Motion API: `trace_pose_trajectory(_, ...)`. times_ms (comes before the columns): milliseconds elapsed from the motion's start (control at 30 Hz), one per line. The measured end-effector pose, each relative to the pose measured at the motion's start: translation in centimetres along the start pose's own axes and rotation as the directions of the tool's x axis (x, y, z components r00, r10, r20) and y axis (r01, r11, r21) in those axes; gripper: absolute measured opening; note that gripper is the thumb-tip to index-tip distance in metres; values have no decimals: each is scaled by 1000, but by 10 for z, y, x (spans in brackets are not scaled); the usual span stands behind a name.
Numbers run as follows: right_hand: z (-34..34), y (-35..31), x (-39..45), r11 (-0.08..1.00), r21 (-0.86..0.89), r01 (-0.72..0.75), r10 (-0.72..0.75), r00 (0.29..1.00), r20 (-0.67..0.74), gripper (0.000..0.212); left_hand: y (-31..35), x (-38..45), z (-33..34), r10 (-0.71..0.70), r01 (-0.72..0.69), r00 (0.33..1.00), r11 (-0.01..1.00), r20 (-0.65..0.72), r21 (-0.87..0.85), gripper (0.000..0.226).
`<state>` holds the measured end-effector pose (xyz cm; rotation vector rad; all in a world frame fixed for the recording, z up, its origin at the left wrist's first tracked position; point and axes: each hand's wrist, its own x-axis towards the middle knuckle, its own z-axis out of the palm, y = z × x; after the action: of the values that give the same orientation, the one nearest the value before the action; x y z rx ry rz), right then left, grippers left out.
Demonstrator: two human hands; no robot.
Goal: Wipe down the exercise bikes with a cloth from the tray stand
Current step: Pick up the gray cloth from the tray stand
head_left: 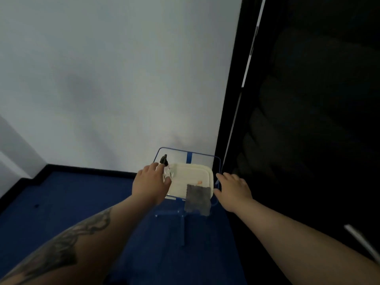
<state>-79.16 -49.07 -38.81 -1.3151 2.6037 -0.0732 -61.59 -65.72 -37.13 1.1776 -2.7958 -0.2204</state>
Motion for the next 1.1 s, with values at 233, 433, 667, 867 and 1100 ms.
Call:
trace_pose_trajectory(233, 68, 10, 69, 998, 48, -35, 28, 988, 150, 55, -3, 57, 90, 19, -15, 982, 1000, 187, -22, 49)
trace_pose_trajectory(433, 137, 14, 113, 990, 105, -93, 66, 971, 231, 55, -8, 89, 172, 38, -25, 944, 999, 327, -44, 48)
trace_pose_trajectory(667, 206, 22, 143, 993, 85, -81, 52, 953, 299, 48, -21, 94, 243, 35, -4, 928, 997, 372, -82, 44)
trace_pose_trajectory(867, 233, 17, 139, 983, 147, -109, 73, 970, 231, 21, -42, 81, 268, 22, 12, 922, 996, 387, -87, 49)
trace_pose_trajectory(1100, 214, 16, 141, 988, 119, -101, 85, 987, 135, 23, -44, 82, 260, 44, -1, 914, 994, 404, -106, 47)
